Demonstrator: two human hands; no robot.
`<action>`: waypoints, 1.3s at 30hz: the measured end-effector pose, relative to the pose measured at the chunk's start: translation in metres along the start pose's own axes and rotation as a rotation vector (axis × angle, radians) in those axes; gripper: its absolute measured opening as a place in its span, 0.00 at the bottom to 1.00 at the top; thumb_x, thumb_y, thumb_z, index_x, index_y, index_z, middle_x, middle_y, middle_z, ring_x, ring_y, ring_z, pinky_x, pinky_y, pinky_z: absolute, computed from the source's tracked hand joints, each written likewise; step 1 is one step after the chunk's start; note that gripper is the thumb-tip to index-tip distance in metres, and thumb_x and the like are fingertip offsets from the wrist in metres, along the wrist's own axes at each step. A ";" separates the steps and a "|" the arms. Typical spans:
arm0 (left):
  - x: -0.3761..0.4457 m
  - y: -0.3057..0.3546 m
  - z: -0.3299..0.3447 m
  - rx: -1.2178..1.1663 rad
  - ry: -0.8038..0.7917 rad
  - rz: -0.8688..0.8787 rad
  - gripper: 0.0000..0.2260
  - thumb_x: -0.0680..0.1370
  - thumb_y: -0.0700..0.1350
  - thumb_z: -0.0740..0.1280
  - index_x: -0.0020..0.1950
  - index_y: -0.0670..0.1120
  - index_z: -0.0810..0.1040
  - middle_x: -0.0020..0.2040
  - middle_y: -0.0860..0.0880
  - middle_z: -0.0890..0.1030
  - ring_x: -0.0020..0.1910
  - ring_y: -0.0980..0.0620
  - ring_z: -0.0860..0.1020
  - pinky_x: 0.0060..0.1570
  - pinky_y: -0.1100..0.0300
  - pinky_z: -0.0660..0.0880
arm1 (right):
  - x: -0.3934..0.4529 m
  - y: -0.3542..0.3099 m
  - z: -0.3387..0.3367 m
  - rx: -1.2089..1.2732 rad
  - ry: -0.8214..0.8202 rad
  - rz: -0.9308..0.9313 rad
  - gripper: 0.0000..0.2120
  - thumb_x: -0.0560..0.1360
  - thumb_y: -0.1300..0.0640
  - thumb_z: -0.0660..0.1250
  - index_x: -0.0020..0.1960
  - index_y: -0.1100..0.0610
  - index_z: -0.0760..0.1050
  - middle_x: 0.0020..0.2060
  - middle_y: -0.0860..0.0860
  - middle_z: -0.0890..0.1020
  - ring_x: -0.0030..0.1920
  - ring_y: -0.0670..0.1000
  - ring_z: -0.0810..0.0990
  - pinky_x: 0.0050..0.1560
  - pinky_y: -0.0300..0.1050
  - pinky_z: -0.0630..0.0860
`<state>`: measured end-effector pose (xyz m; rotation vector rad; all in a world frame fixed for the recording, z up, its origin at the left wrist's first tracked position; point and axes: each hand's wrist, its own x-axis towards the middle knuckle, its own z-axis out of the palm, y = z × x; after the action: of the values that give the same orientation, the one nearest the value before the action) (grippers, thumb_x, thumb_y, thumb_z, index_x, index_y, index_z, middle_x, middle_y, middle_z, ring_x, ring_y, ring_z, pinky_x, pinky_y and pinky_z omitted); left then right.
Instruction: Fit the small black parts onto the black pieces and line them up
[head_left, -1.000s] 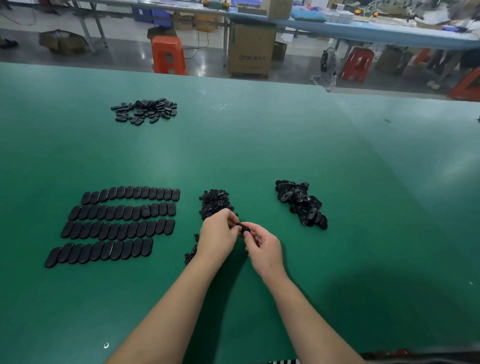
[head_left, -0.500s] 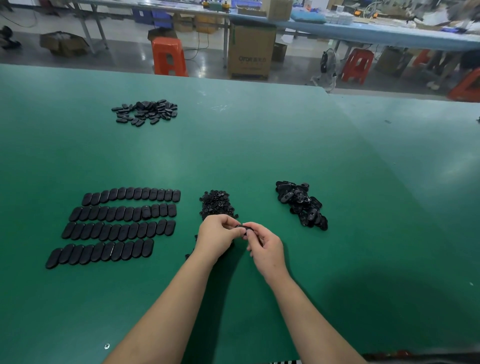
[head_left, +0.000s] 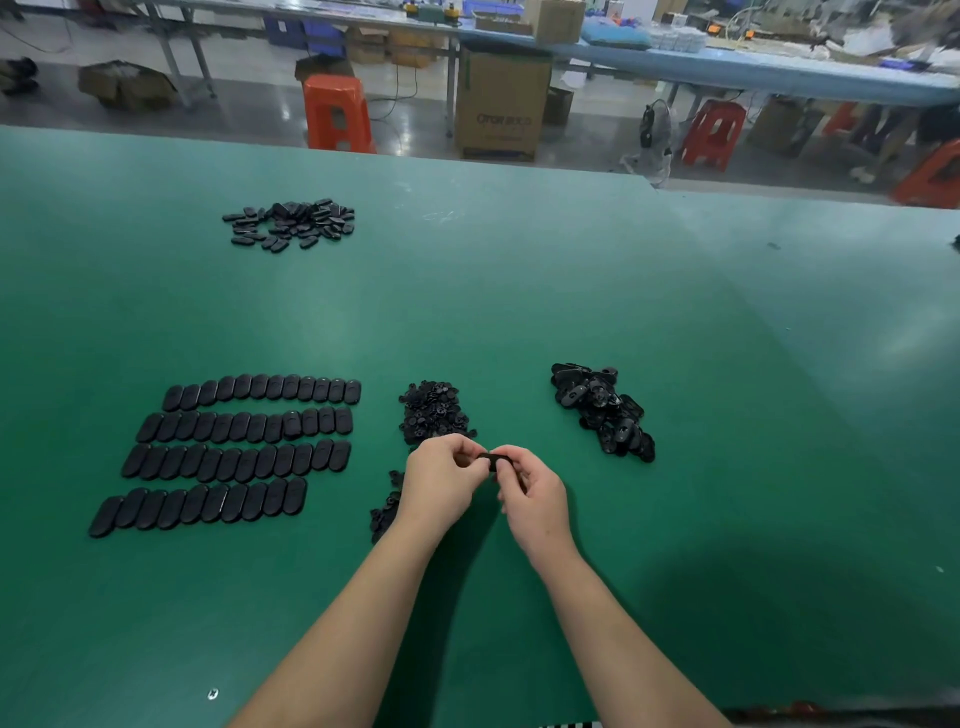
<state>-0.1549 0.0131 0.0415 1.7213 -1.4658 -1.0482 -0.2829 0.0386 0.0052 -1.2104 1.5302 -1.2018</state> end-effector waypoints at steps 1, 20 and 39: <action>-0.001 0.002 0.000 0.022 0.008 0.009 0.03 0.73 0.45 0.73 0.40 0.52 0.83 0.35 0.55 0.83 0.34 0.58 0.78 0.34 0.65 0.72 | 0.000 0.000 0.000 0.005 0.000 0.001 0.11 0.81 0.60 0.66 0.50 0.46 0.81 0.37 0.43 0.84 0.34 0.41 0.77 0.40 0.42 0.74; -0.008 0.004 0.004 0.206 0.007 0.235 0.05 0.78 0.42 0.68 0.52 0.49 0.82 0.43 0.56 0.82 0.43 0.57 0.80 0.48 0.59 0.77 | 0.000 -0.002 -0.001 0.050 0.055 -0.020 0.09 0.80 0.61 0.67 0.50 0.48 0.79 0.43 0.44 0.85 0.46 0.44 0.83 0.51 0.38 0.78; -0.041 -0.065 -0.083 0.848 0.456 -0.105 0.14 0.75 0.57 0.68 0.54 0.50 0.81 0.51 0.47 0.78 0.53 0.44 0.71 0.52 0.48 0.66 | -0.006 -0.007 -0.002 0.019 0.010 0.038 0.09 0.83 0.57 0.62 0.52 0.48 0.81 0.37 0.43 0.83 0.33 0.42 0.76 0.35 0.43 0.77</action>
<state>-0.0537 0.0623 0.0318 2.4139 -1.6181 0.0057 -0.2819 0.0445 0.0130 -1.1596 1.5392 -1.1972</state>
